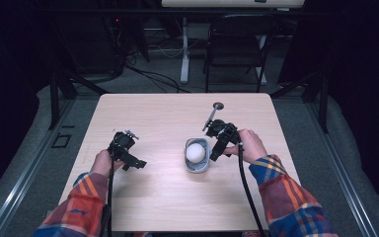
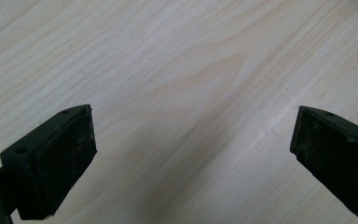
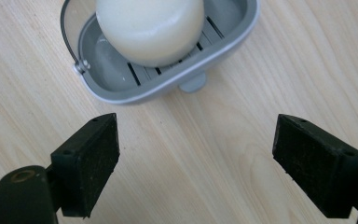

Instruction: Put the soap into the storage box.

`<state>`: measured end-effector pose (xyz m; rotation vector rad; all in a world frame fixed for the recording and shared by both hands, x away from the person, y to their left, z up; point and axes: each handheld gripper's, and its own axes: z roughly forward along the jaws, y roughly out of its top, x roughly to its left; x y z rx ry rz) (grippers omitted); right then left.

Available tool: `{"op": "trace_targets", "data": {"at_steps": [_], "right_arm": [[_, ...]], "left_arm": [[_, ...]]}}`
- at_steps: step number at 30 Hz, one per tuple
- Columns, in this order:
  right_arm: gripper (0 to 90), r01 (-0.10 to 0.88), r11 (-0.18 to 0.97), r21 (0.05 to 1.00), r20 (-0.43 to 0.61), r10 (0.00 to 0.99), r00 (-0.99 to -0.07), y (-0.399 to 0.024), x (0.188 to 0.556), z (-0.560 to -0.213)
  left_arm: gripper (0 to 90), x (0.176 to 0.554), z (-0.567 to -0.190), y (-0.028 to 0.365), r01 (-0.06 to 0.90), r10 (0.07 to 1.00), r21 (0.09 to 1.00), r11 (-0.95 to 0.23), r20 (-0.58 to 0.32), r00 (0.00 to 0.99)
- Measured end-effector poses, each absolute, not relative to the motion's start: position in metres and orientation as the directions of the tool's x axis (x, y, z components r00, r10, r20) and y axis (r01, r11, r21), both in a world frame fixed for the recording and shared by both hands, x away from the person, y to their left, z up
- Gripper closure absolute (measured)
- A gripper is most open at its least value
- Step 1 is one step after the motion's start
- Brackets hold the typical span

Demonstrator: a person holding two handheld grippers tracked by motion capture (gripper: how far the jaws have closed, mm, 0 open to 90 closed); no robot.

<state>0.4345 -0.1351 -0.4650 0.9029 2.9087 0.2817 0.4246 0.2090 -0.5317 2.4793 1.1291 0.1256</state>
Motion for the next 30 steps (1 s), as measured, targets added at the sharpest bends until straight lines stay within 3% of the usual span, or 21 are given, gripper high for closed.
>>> {"op": "trace_targets", "data": {"at_steps": [15,30], "right_arm": [[3.0,0.629,0.748,0.213,-0.064,0.653,-0.755,-0.202,0.416,-0.458],[2.4,0.722,0.657,0.219,-0.094,0.751,-0.654,-0.266,0.394,-0.471]], "left_arm": [[0.1,0.425,-0.532,0.209,0.700,0.738,0.400,-0.591,-0.082,0.670],[0.1,0.425,-0.532,0.208,0.699,0.737,0.398,-0.594,-0.079,0.671]]}}
